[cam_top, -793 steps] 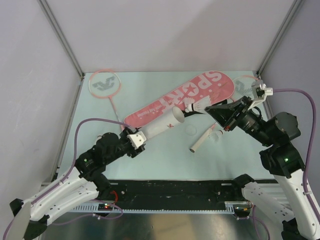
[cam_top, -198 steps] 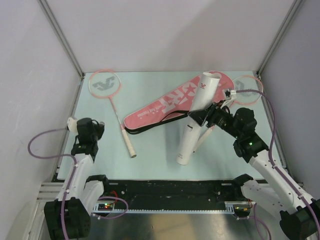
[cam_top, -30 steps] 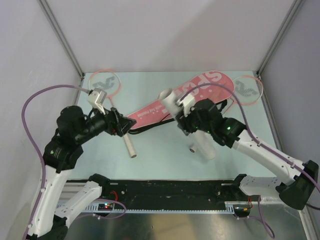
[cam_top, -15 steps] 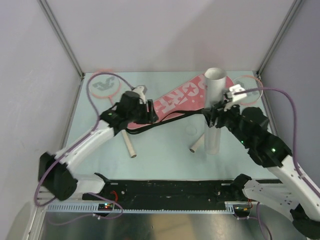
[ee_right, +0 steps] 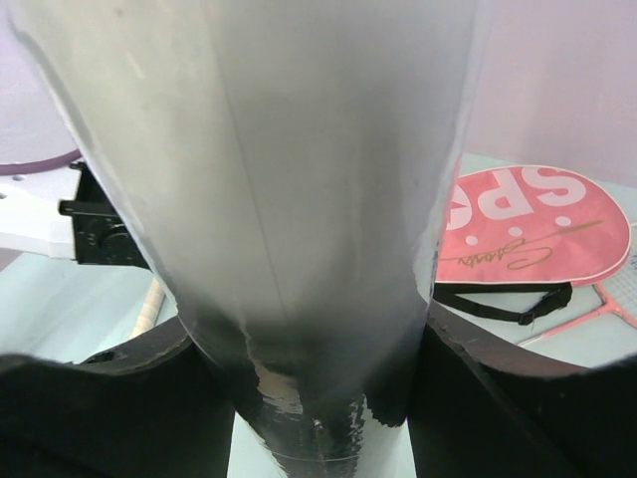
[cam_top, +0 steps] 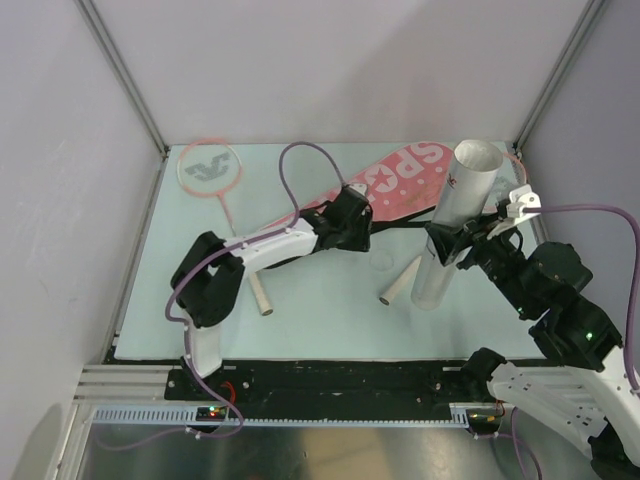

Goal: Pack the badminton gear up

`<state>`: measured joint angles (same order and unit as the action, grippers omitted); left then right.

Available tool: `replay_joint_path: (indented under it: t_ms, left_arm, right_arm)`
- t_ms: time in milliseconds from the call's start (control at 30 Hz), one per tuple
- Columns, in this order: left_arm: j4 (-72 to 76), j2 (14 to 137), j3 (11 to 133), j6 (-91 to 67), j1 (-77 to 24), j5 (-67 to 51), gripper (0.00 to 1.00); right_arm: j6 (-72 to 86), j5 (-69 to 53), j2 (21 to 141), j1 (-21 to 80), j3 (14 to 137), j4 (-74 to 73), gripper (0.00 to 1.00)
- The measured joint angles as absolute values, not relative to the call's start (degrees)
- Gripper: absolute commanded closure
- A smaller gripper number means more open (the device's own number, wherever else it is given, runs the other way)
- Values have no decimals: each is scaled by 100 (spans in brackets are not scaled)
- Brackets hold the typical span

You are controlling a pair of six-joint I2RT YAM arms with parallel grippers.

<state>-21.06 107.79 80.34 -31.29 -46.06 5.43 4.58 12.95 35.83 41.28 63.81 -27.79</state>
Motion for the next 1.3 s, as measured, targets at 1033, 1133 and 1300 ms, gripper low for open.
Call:
replay_joint_path:
  t_ms: [1033,1133,1300]
  left_arm:
    - [-1981,12079,8597,-3361,-4998,864,53]
    - [-1981,12081,8604,-3365,-5013,858,56]
    - [-1990,12081,8584,-3411,-5024,880,64]
  right_arm:
    - [523,1262,3258,4150,6278,-3022,41]
    - [541,1262,3251,4150,6250,-3024,41]
    - [556,1264,3179,4150,6213,-3024,41]
